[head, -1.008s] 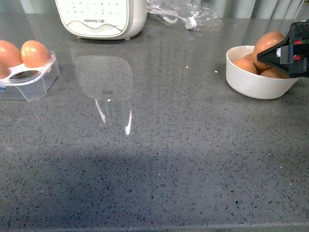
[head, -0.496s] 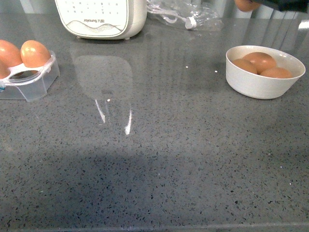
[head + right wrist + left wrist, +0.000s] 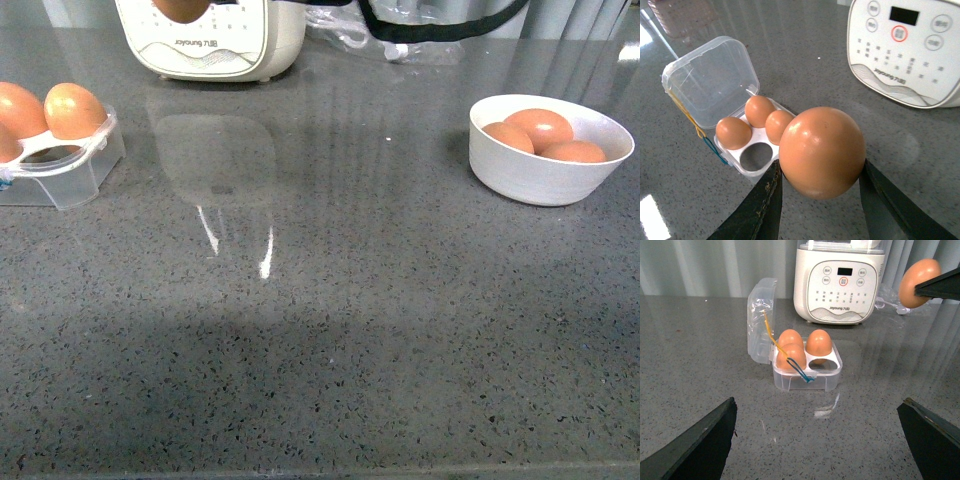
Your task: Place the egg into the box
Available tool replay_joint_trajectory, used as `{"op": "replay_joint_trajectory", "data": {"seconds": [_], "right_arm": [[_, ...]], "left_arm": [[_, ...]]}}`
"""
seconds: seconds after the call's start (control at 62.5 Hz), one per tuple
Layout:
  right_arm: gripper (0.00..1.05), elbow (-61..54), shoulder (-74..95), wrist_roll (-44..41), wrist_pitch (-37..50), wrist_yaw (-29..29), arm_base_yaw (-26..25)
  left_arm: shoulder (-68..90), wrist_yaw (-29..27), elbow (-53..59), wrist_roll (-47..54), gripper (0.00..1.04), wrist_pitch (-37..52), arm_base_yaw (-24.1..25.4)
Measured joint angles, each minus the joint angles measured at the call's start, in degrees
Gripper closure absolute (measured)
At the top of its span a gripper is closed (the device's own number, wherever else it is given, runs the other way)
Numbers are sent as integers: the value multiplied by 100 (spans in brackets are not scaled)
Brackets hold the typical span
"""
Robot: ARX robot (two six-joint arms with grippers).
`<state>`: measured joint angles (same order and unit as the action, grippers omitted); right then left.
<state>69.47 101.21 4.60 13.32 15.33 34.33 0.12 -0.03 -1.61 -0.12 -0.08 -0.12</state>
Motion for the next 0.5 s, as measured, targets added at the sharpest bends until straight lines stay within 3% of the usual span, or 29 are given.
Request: {"op": "replay_joint_trajectory", "data": {"seconds": [0.496], "right_arm": [[66, 776, 883, 17, -271, 286, 603]], "left_arm": [[0, 0, 0, 0, 7, 0, 0]]}}
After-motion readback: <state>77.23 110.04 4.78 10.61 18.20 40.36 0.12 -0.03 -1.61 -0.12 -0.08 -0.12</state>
